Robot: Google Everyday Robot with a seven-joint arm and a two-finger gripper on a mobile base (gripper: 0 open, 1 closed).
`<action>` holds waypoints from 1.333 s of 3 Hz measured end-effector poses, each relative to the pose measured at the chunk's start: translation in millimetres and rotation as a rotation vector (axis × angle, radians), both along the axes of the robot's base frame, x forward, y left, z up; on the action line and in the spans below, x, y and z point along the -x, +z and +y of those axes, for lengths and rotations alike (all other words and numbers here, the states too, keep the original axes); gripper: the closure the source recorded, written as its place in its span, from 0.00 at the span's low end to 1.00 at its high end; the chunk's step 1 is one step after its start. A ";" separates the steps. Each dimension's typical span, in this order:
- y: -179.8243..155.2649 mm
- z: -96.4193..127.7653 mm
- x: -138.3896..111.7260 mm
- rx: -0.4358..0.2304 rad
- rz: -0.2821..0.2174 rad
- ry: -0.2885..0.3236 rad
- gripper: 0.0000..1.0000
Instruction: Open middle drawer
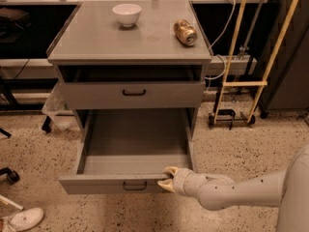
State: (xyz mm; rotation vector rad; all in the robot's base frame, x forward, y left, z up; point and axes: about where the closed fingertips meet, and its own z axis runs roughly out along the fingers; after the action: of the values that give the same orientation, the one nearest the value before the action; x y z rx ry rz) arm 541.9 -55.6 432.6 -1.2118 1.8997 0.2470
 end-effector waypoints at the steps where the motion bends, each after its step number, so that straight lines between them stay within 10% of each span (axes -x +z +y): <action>1: -2.4 3.8 12.0 -0.006 -0.003 0.019 1.00; 4: -0.5 1.8 25.3 -0.016 -0.005 0.014 1.00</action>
Offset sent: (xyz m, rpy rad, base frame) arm -0.2737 -0.0450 -0.1398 0.1474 -0.0463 -0.0129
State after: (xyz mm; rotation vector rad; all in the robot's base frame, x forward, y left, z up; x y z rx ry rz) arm 516.6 -53.9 432.1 -1.2142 1.8823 0.2666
